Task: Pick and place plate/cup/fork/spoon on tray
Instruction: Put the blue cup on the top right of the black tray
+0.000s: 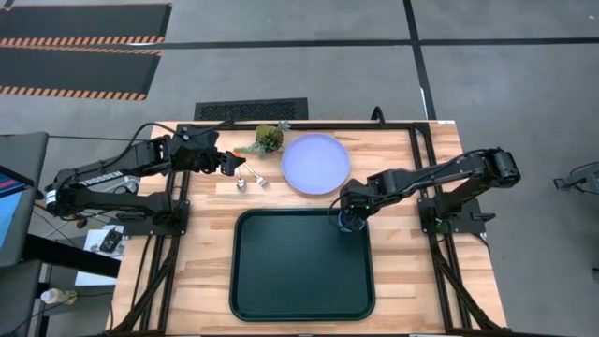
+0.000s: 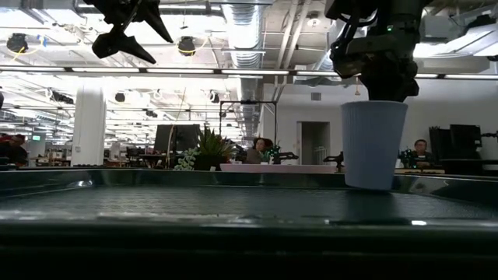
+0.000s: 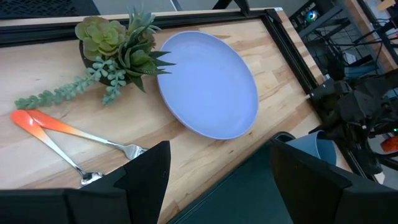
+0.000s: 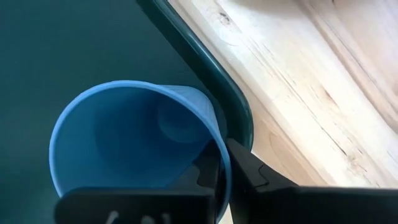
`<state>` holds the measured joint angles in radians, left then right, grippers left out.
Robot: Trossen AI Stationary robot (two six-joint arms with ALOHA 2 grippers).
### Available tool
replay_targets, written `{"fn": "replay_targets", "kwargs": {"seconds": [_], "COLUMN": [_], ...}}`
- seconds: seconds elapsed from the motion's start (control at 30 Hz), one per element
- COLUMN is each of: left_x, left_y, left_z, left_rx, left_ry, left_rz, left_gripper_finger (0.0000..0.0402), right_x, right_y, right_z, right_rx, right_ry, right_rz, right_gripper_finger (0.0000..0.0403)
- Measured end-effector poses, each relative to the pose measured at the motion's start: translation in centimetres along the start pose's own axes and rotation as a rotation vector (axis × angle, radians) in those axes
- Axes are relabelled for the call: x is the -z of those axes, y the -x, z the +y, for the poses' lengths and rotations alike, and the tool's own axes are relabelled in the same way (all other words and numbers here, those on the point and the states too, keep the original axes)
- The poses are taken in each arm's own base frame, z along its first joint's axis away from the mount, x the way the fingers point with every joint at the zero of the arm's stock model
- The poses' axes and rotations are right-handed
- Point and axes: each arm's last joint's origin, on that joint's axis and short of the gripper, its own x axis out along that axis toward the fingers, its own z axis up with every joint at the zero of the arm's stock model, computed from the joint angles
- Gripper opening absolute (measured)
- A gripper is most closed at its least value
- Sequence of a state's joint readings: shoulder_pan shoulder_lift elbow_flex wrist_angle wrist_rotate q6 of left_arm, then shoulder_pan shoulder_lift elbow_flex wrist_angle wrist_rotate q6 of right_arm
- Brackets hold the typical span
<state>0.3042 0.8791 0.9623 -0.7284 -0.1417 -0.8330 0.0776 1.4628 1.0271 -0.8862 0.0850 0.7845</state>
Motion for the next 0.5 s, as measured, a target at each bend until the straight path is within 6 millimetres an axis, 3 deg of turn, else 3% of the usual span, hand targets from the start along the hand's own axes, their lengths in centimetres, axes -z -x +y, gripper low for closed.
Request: {"fn": "replay_targets", "kwargs": {"seconds": [0.5], "left_x": [-0.01], "left_y": [0.00], "left_z": [0.00], "left_rx": [0.000], "left_ry": [0.001], "left_rz": [0.000], "left_gripper_finger": [0.0256], "right_x": [0.46], "right_y": [-0.70], "right_z": [-0.36], "right_rx": [0.012], "right_ry": [0.001], "right_rz": [0.017], "right_gripper_finger": [0.0037]}}
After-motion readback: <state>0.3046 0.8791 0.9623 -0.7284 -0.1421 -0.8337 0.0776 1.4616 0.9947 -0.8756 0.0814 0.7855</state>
